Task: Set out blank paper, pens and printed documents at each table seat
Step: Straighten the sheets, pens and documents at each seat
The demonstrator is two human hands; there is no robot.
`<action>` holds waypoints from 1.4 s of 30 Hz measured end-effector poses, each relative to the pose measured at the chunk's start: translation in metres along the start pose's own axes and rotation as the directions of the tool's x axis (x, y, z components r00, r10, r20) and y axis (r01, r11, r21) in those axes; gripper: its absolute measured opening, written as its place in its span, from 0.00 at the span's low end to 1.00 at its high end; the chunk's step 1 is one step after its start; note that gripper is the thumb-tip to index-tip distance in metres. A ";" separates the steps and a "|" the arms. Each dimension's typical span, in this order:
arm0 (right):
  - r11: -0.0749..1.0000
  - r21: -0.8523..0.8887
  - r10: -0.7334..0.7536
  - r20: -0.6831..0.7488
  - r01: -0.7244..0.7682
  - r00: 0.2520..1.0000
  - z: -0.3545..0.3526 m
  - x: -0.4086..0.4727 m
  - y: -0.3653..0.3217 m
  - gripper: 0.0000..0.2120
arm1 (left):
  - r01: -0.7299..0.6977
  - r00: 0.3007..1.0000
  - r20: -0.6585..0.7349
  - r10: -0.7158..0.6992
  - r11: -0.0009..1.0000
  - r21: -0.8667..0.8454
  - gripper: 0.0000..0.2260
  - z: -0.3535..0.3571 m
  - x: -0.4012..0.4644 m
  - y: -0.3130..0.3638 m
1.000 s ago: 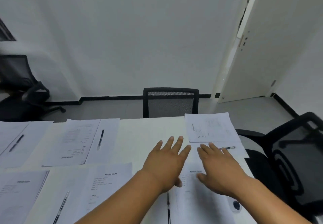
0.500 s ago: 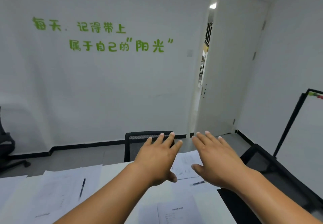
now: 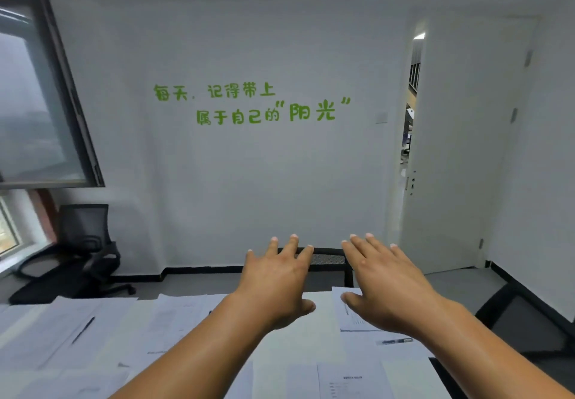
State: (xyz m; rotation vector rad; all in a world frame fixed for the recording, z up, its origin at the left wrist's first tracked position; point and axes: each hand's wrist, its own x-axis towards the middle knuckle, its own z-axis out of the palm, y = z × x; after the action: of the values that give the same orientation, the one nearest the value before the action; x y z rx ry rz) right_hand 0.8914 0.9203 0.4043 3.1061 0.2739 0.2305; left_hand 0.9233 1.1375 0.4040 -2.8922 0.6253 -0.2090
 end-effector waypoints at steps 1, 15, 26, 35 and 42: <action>1.000 0.005 -0.018 0.006 0.018 1.000 0.002 -0.005 -0.002 0.45 | 0.021 1.000 -0.010 -0.021 1.000 0.016 0.45 0.000 -0.009 0.001; 0.974 0.101 -0.212 0.100 0.202 0.972 0.029 -0.060 -0.065 0.44 | 0.277 0.948 0.135 -0.290 0.955 0.105 0.41 0.010 -0.145 -0.003; 0.962 0.121 -0.254 0.077 0.243 0.964 0.011 -0.051 -0.137 0.44 | 0.342 0.928 0.122 -0.353 0.934 0.100 0.44 0.001 -0.192 -0.084; 0.972 0.088 -0.228 0.103 0.219 0.968 0.022 -0.027 -0.244 0.45 | 0.283 0.949 0.130 -0.288 0.957 0.059 0.43 0.039 -0.218 -0.183; 0.989 0.043 -0.144 0.163 0.139 0.976 0.039 -0.006 -0.322 0.44 | 0.182 0.970 0.166 -0.178 0.983 -0.006 0.43 0.083 -0.225 -0.258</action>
State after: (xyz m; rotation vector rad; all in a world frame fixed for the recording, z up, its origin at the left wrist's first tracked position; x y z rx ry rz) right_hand 0.8354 1.2360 0.3559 3.0927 0.4965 -0.0357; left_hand 0.8367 1.4750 0.3524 -2.9464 0.3387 0.0153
